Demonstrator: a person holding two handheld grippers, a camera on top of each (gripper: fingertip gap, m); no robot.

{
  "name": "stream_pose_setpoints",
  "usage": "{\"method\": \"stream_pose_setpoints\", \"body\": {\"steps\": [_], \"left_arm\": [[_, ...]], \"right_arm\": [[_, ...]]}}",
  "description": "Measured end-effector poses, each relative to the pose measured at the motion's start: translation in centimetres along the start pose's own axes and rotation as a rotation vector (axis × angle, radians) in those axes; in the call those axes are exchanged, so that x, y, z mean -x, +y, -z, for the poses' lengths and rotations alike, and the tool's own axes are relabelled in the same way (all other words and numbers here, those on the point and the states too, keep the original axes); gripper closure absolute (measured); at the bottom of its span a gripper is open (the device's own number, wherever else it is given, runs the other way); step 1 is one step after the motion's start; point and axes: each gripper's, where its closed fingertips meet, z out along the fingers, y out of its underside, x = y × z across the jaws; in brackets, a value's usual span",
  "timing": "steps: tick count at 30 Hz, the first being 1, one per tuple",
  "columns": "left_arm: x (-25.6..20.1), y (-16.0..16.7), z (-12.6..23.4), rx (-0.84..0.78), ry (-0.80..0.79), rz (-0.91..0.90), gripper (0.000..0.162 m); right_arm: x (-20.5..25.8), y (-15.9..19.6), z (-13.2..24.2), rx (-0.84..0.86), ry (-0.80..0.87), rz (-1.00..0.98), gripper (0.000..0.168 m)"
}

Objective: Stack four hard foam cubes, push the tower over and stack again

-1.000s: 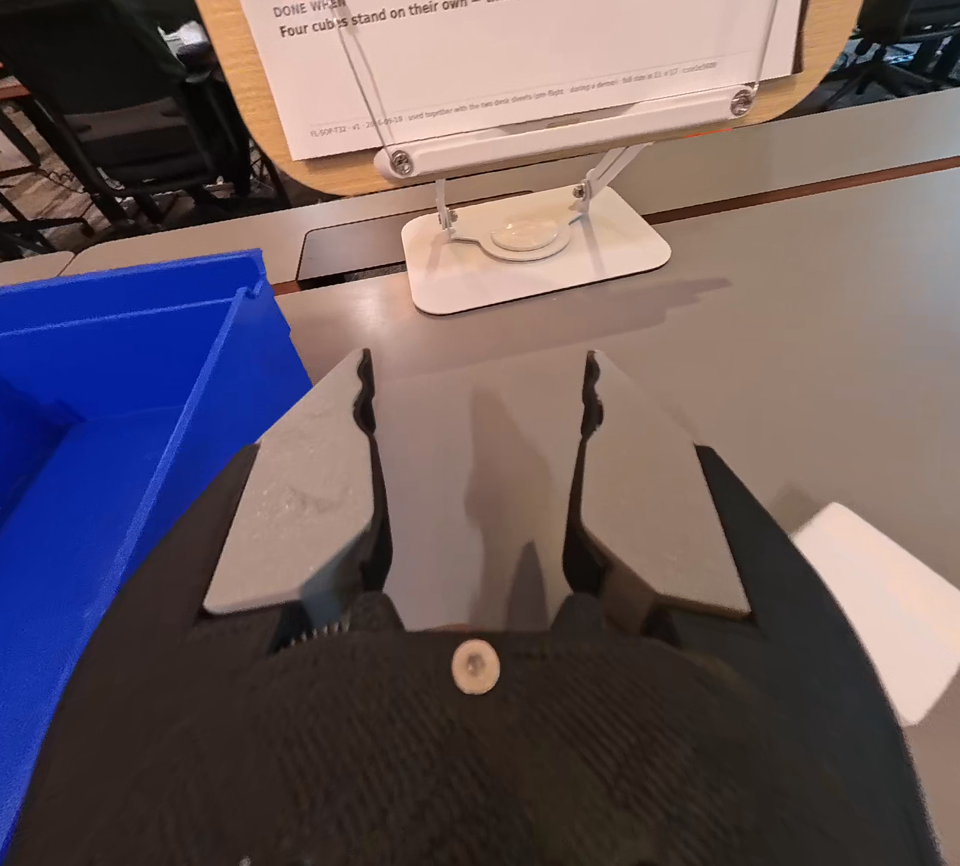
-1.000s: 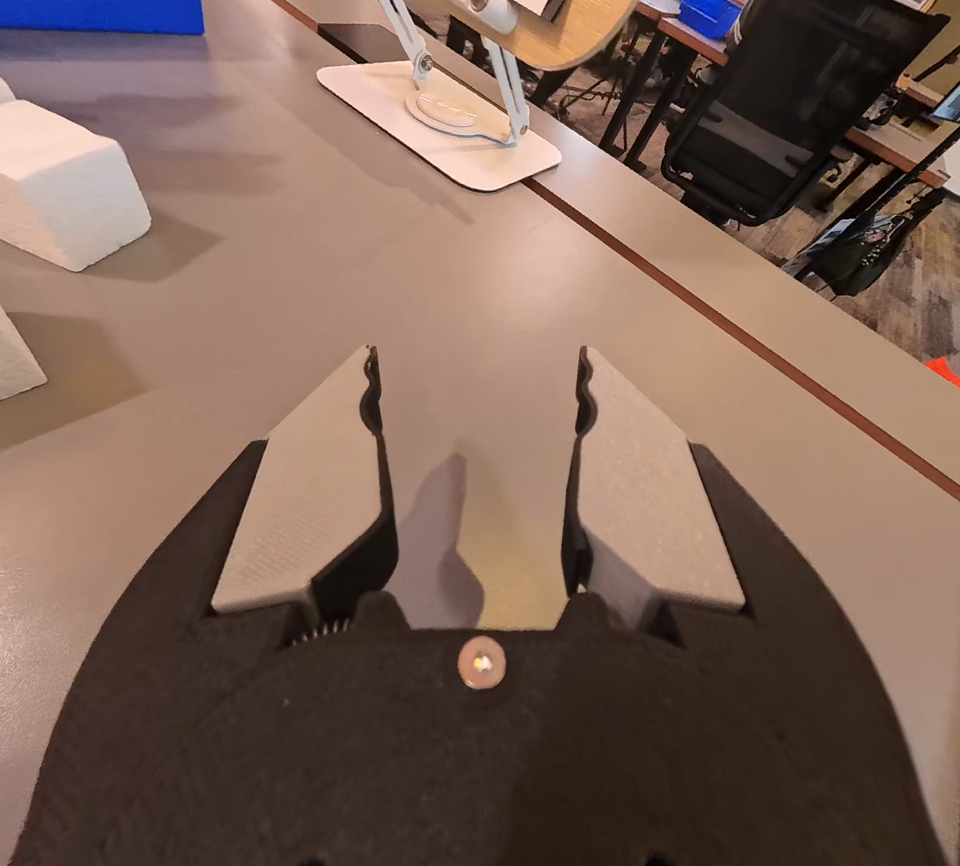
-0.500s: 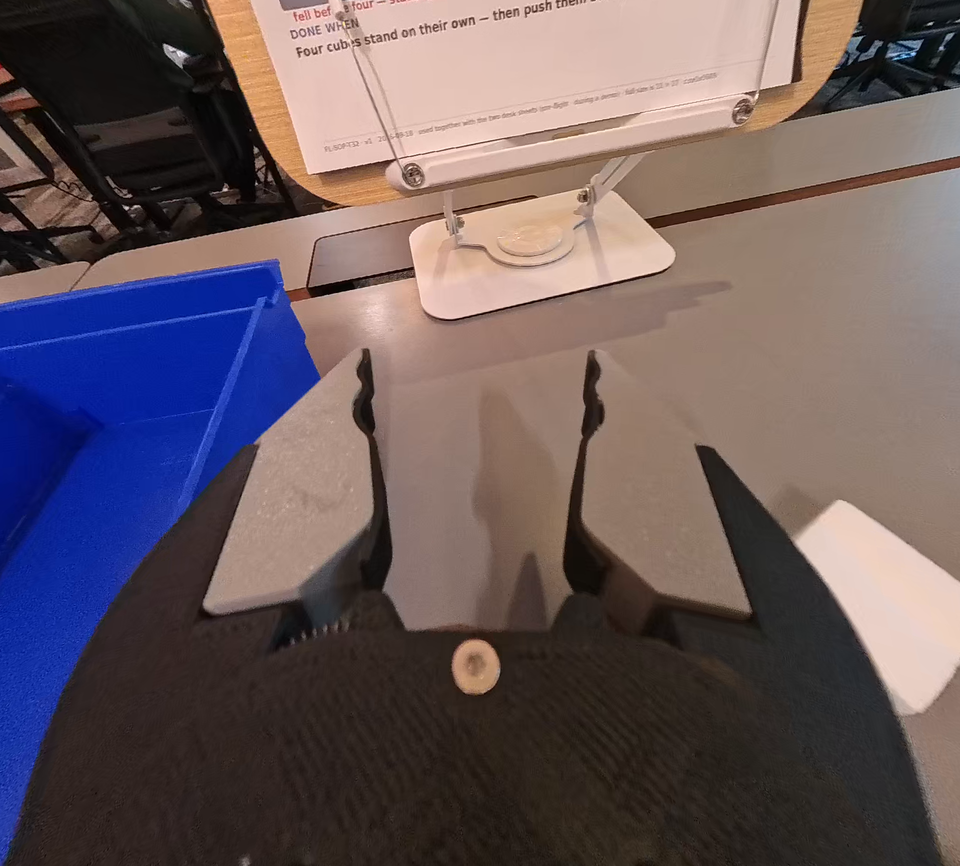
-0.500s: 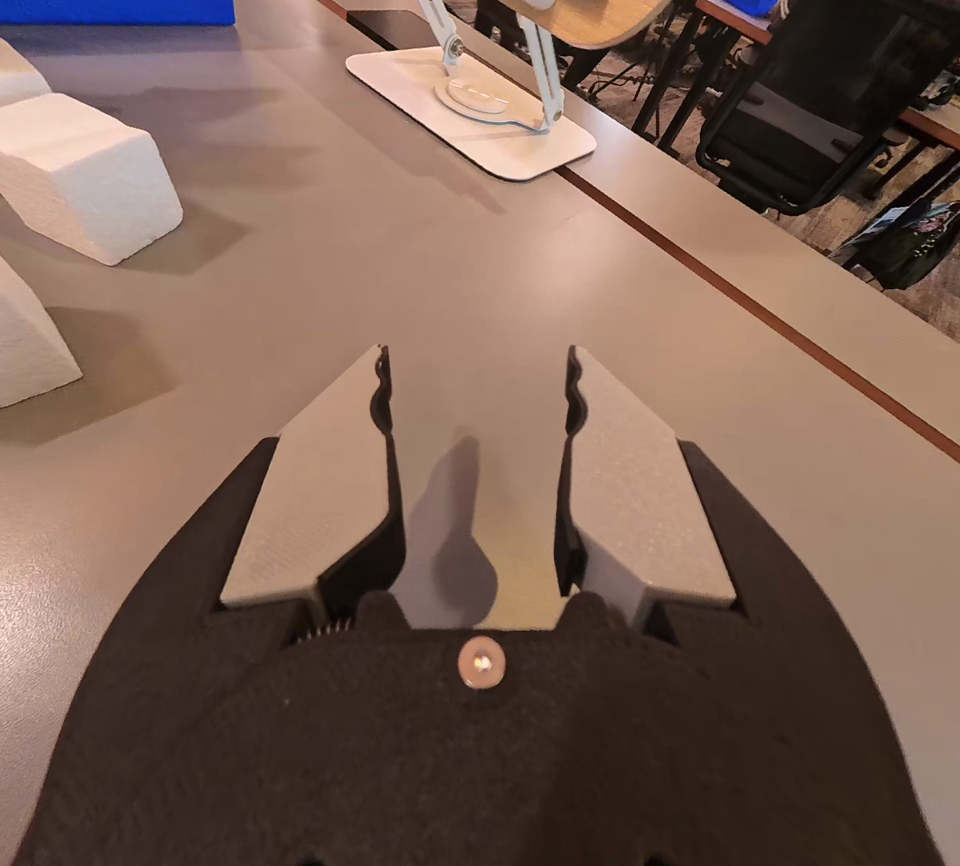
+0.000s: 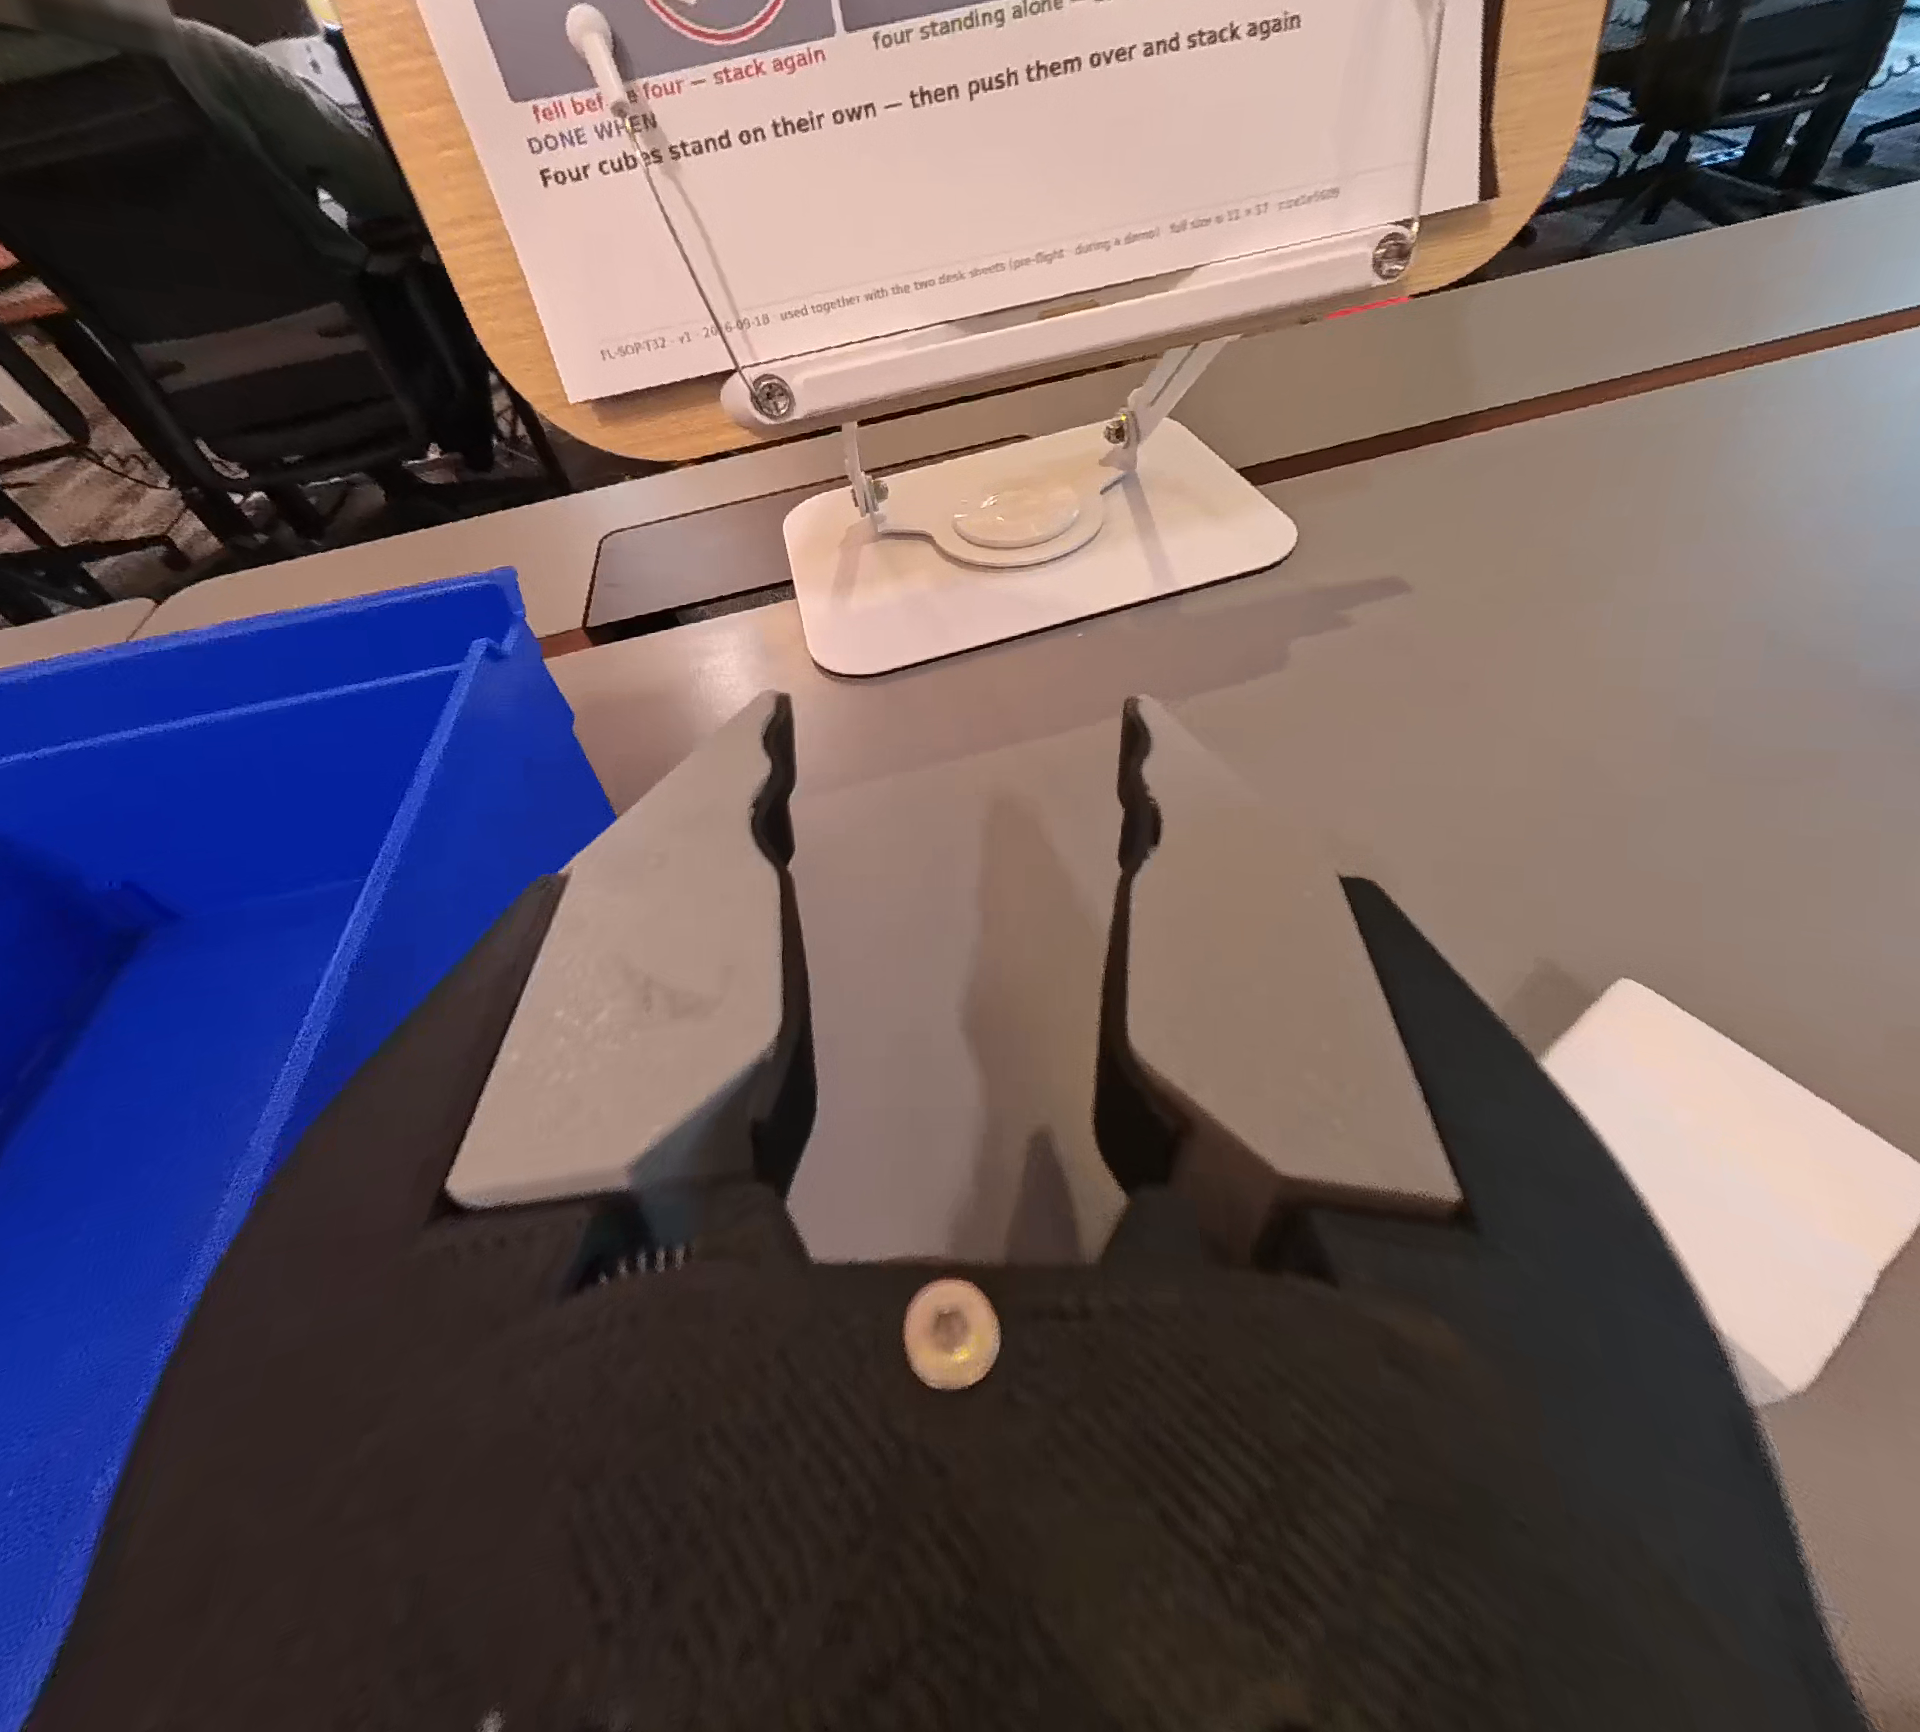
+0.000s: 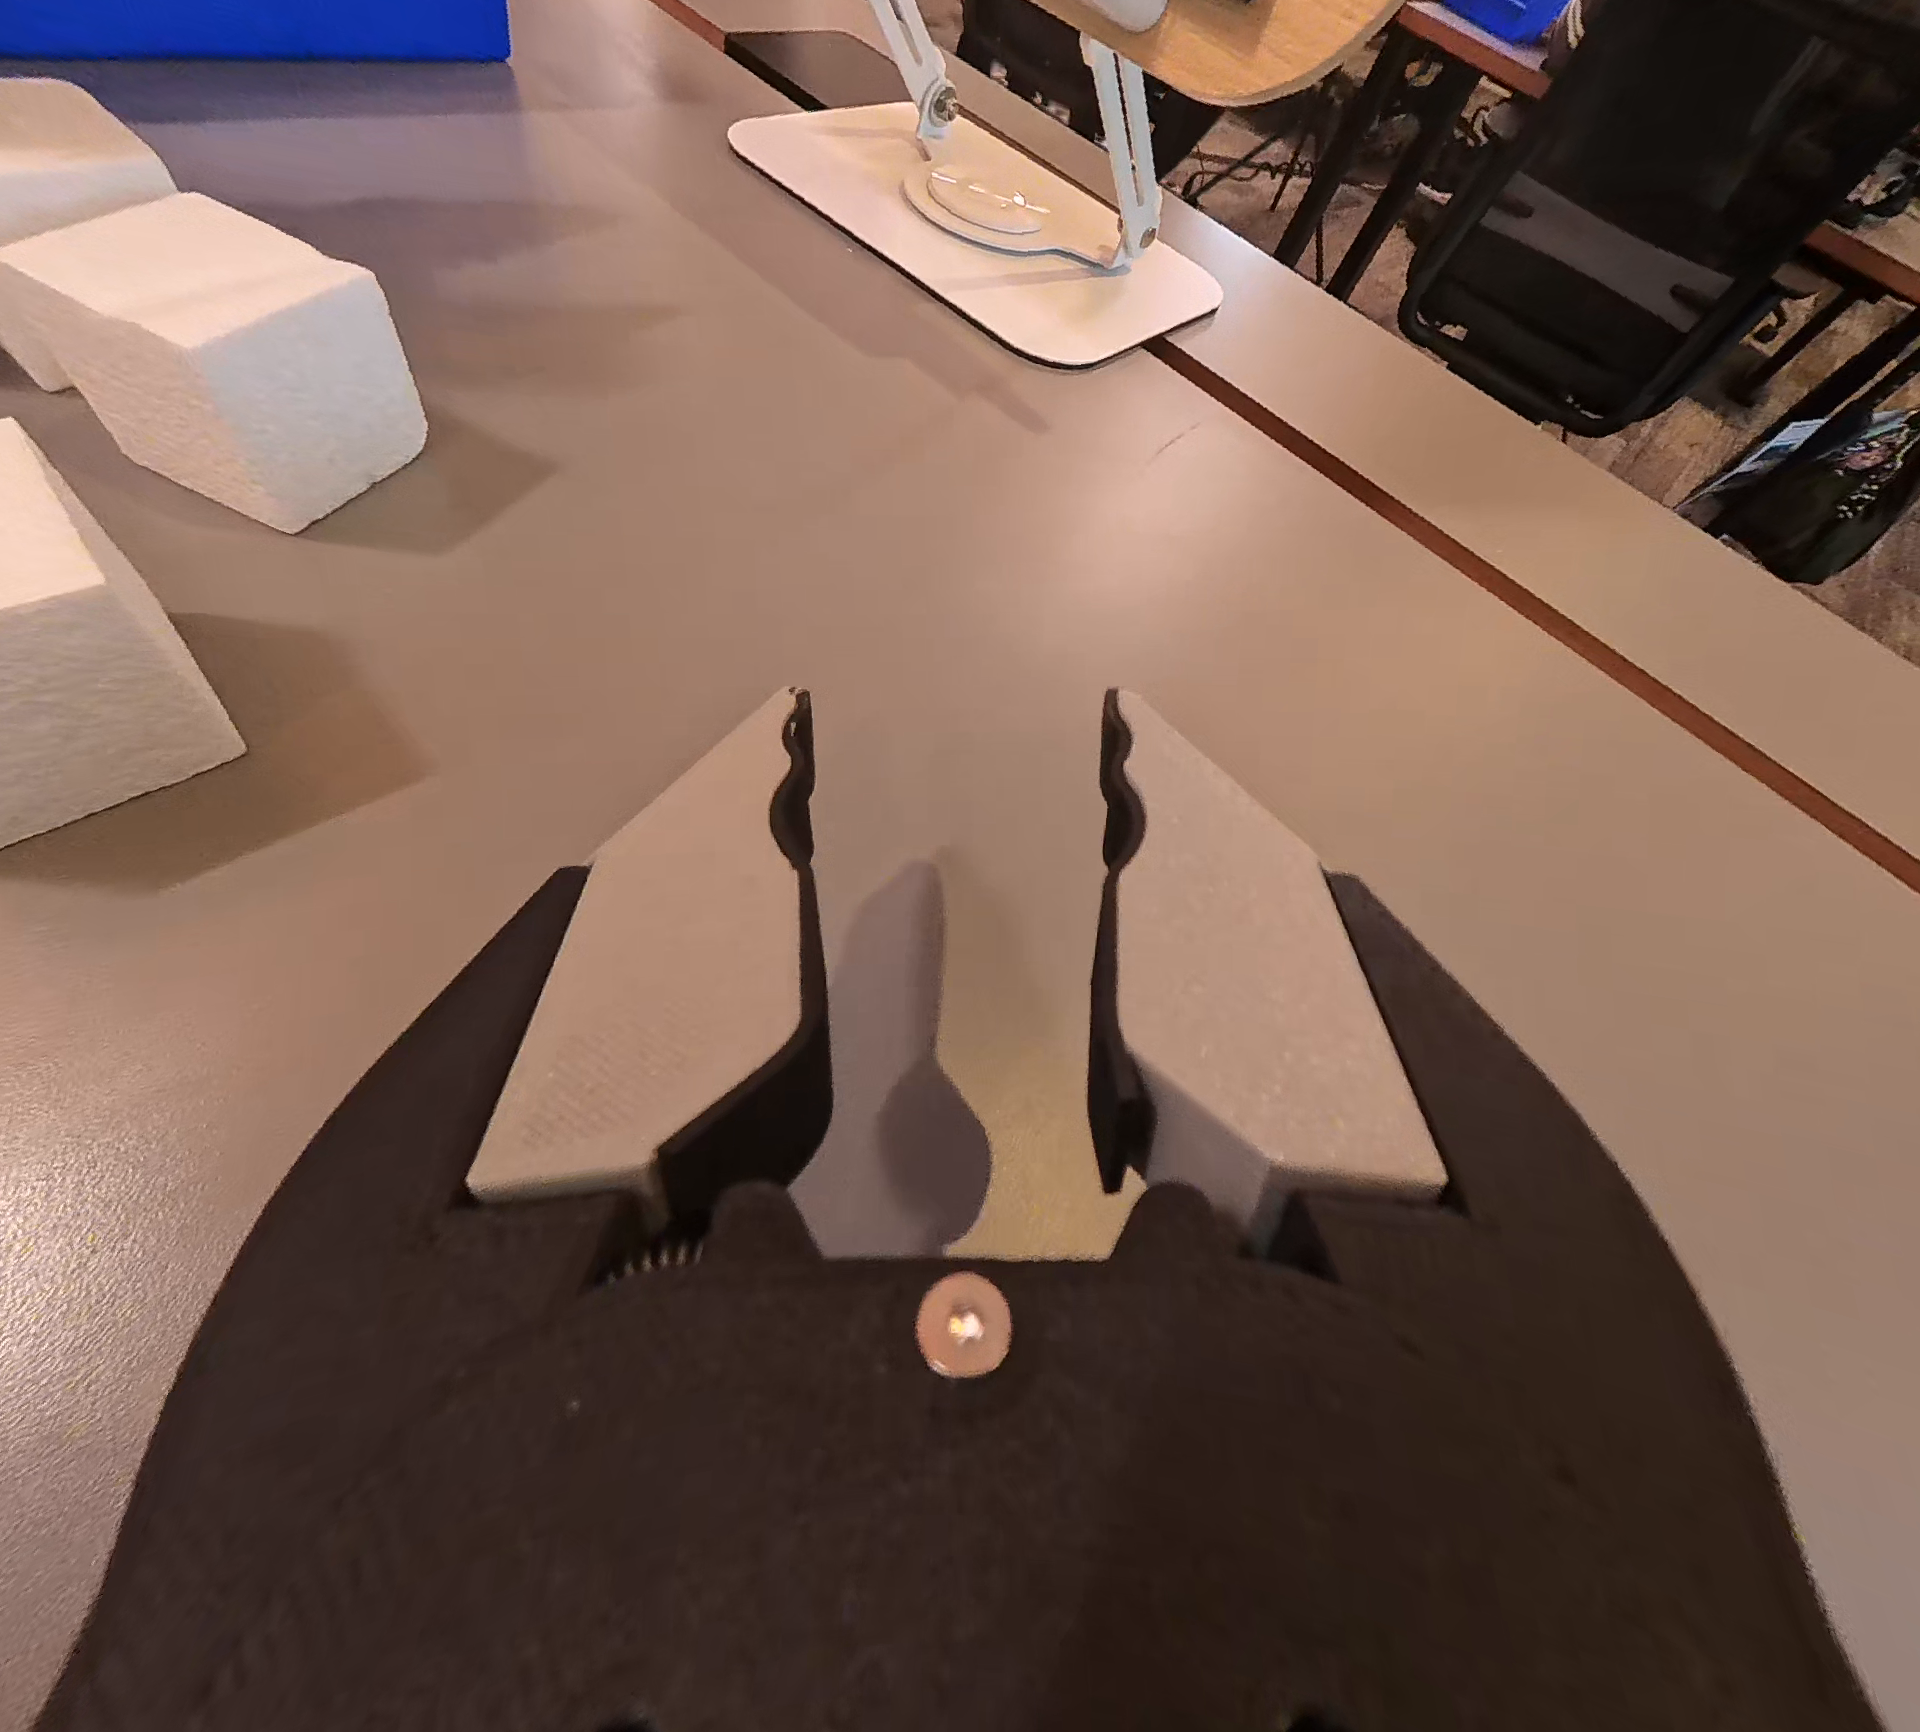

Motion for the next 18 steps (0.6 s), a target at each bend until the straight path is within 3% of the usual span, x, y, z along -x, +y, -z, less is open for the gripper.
{"method": "stream_pose_setpoints", "body": {"steps": [5,18], "left_arm": [[-0.57,0.53,-0.28,0.024,0.028,0.042,0.086],[-0.53,0.25,-0.13,0.014,0.03,0.106,0.086]], "right_arm": [[-0.26,0.13,0.07,0.004,0.004,-0.015,0.115],[-0.35,-0.35,0.69,-0.018,0.002,-0.036,0.112]]}}
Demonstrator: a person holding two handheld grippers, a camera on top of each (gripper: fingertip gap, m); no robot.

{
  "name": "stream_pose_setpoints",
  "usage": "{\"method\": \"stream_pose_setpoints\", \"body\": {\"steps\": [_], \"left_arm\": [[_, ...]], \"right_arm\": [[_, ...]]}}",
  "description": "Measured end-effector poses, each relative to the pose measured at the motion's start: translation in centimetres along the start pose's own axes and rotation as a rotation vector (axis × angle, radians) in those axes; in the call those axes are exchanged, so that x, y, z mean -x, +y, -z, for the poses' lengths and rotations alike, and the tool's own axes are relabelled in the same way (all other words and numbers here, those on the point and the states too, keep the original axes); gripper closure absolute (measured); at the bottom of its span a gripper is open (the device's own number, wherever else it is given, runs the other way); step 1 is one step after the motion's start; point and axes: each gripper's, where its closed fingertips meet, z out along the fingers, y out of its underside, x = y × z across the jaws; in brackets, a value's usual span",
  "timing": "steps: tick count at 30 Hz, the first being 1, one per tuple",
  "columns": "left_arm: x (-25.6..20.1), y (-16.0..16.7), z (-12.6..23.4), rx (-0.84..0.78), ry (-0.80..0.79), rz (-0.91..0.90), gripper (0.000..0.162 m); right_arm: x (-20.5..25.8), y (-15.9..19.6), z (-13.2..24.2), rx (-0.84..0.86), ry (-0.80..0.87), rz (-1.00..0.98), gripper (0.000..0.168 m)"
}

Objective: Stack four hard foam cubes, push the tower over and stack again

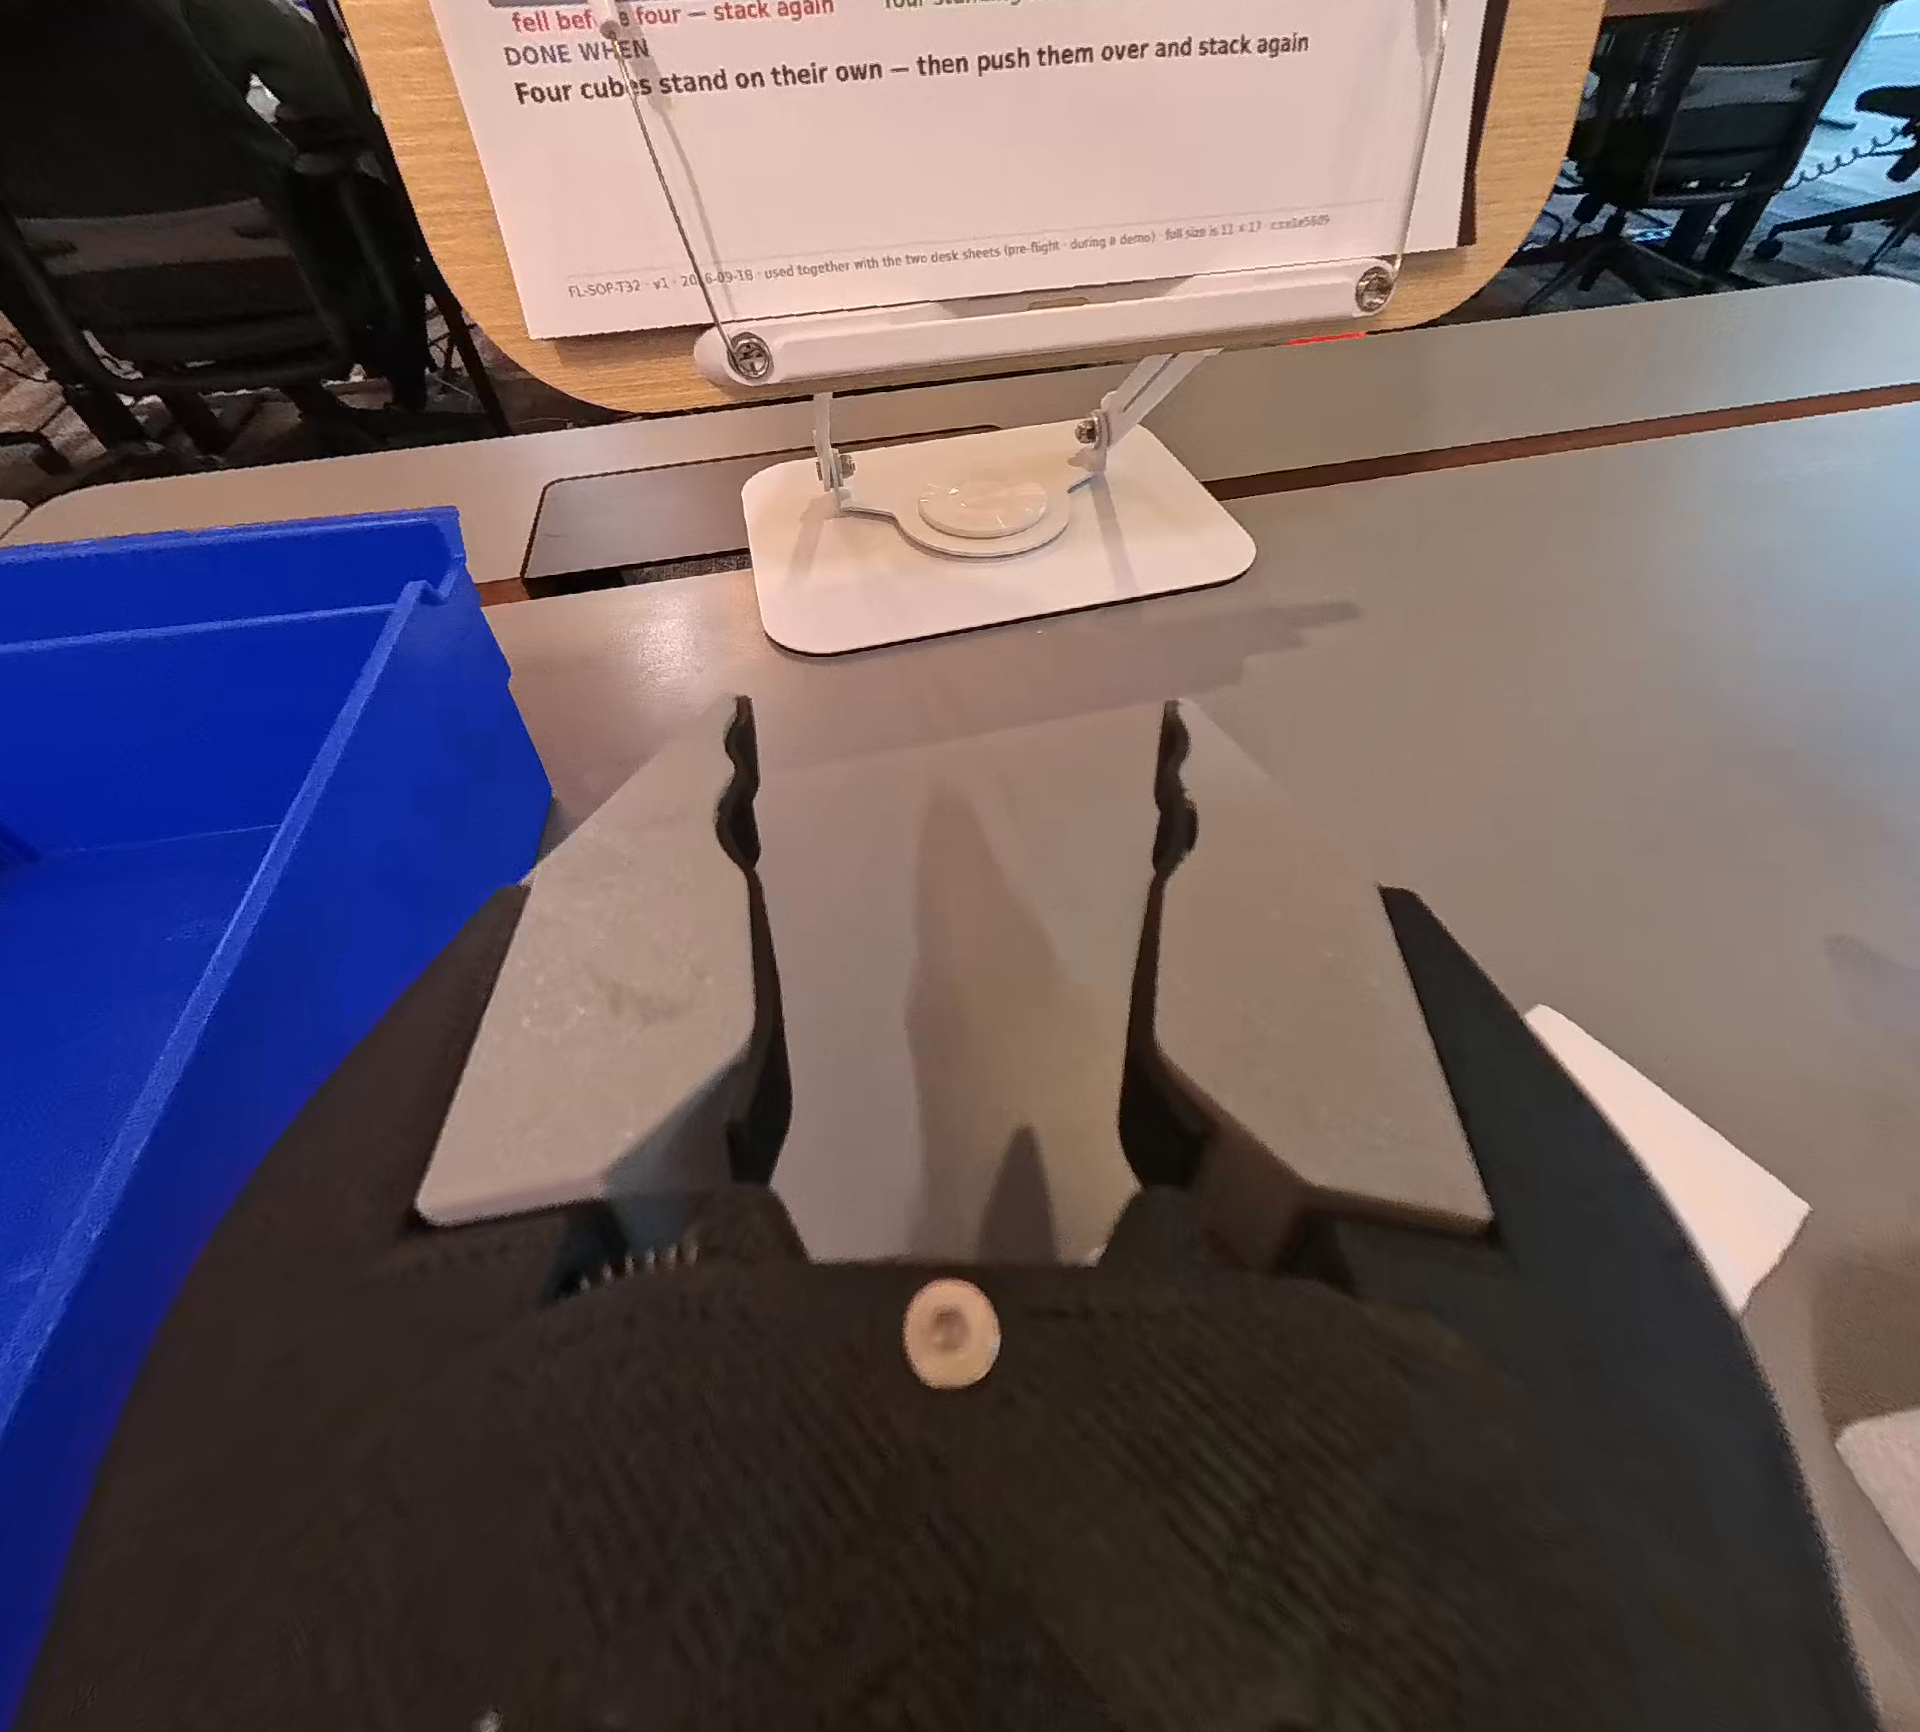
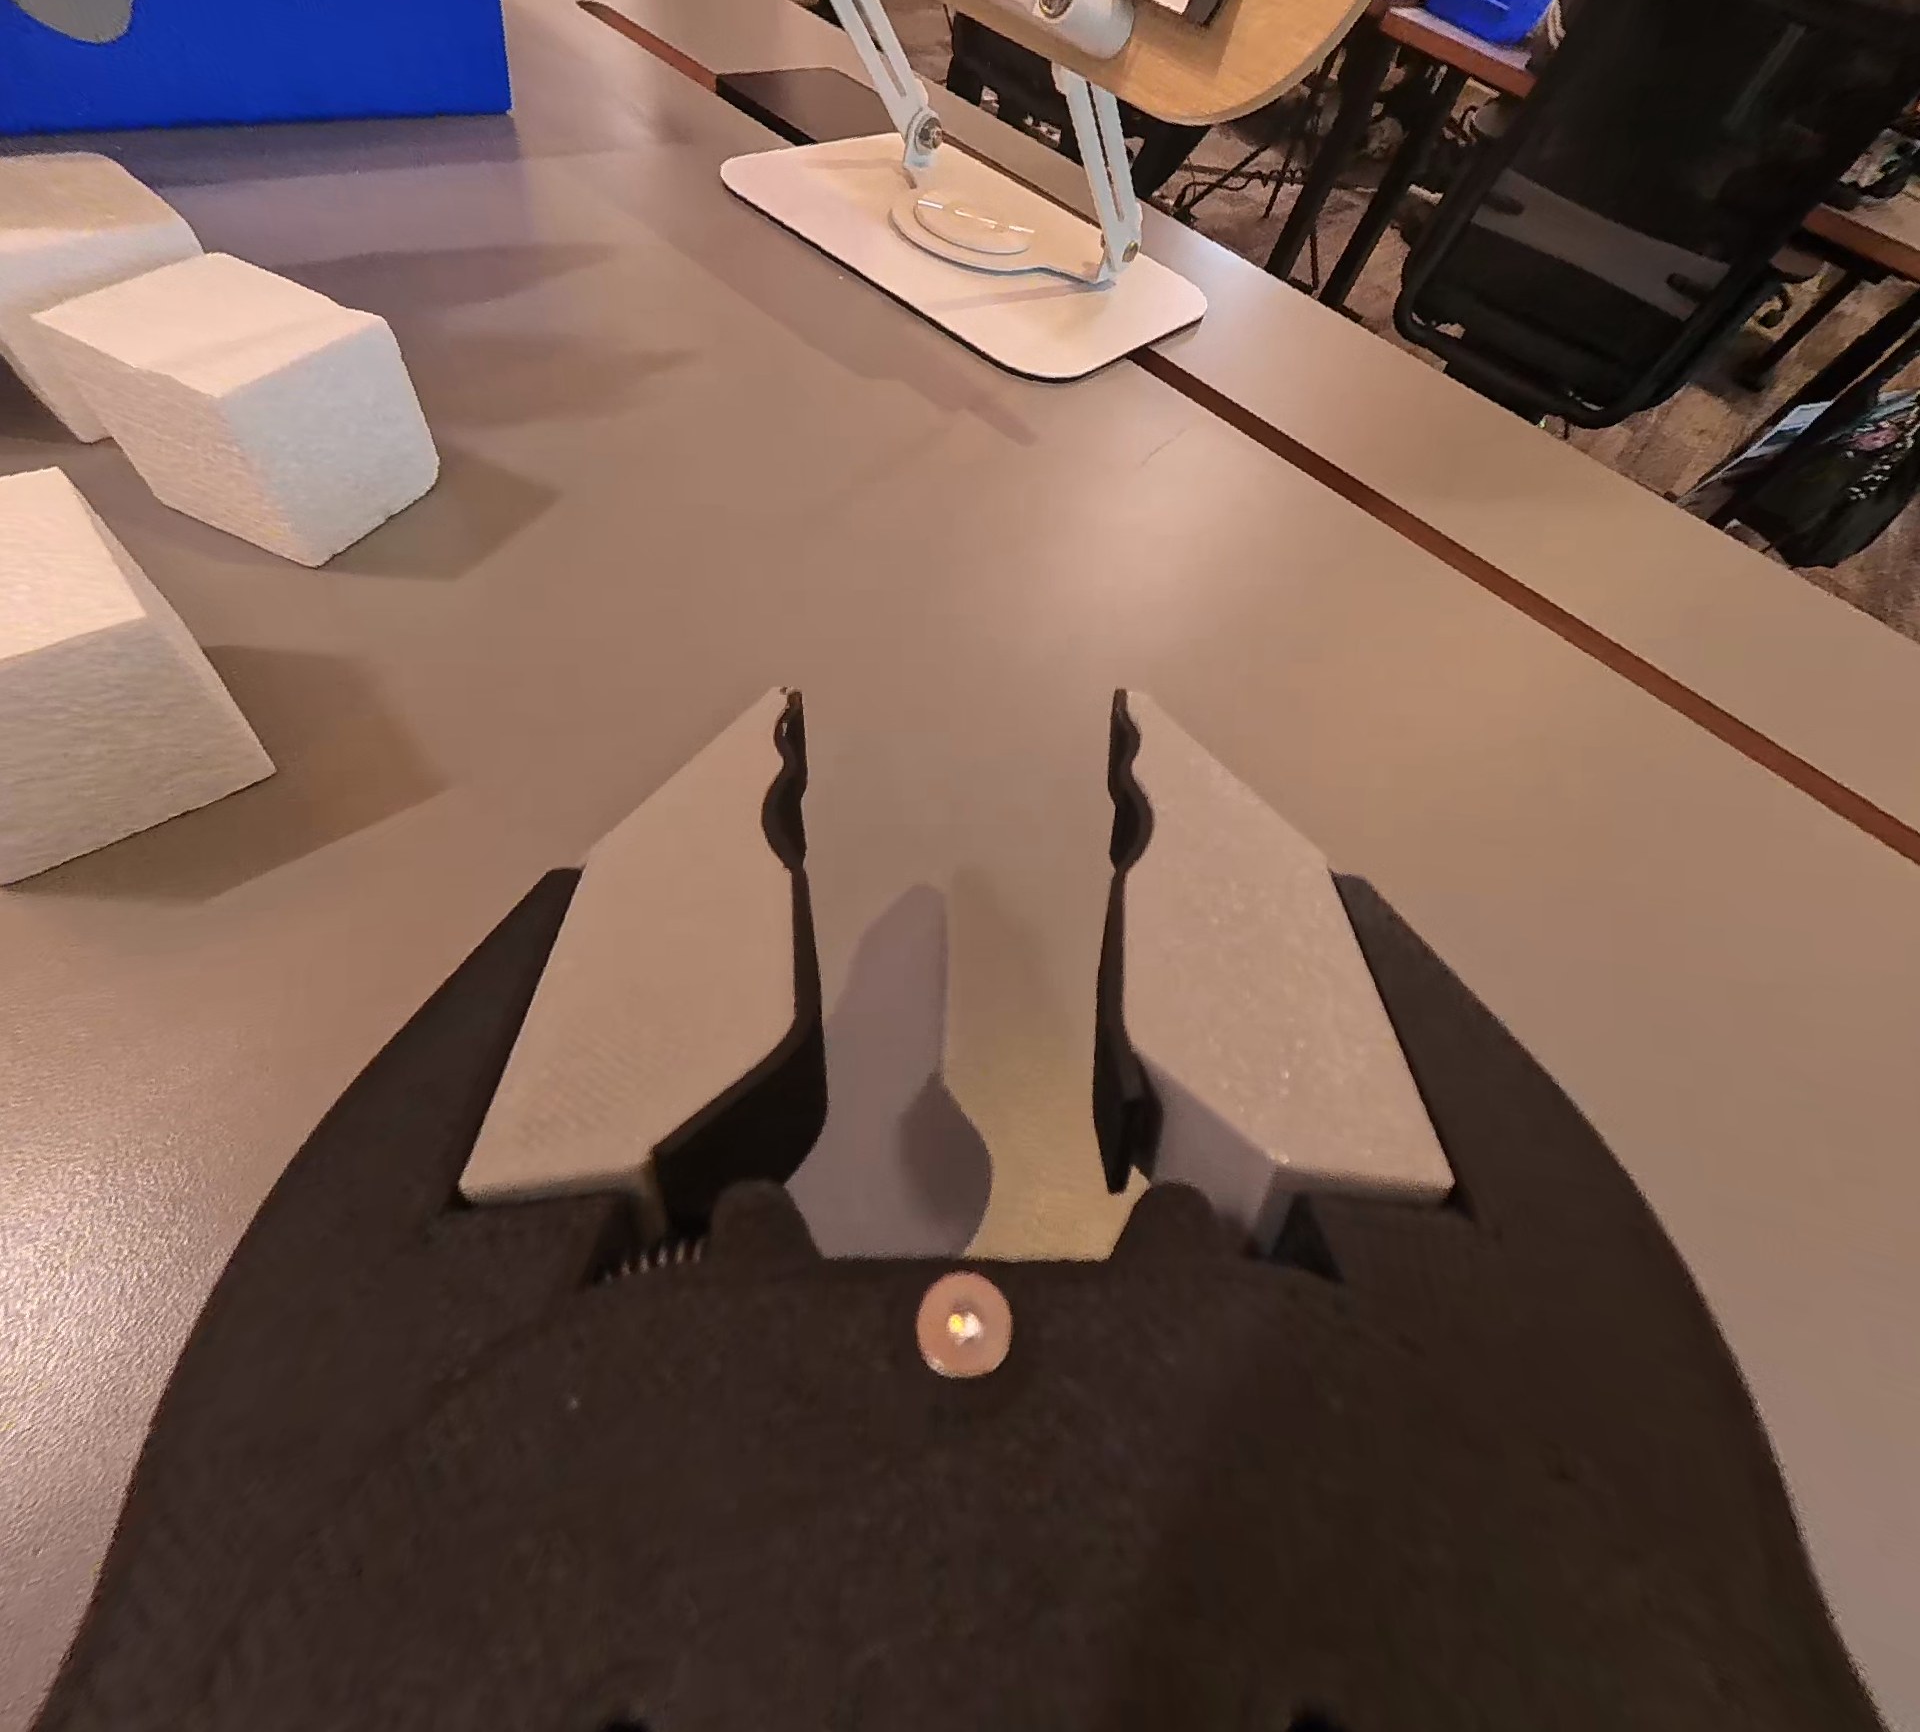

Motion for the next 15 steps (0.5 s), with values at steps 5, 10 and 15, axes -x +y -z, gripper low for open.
{"method": "stream_pose_setpoints", "body": {"steps": [5,10,15], "left_arm": [[-0.46,0.3,-0.21,0.013,0.025,0.014,0.084],[-0.5,0.47,-0.24,0.018,0.025,0.014,0.084],[-0.57,0.38,-0.17,0.019,0.027,0.0,0.085]], "right_arm": [[0.03,-0.36,0.21,-0.013,0.001,0.005,0.112],[-0.1,-0.47,0.4,-0.021,0.001,-0.007,0.112],[-0.04,-0.23,0.25,-0.016,-0.005,-0.019,0.113]]}}
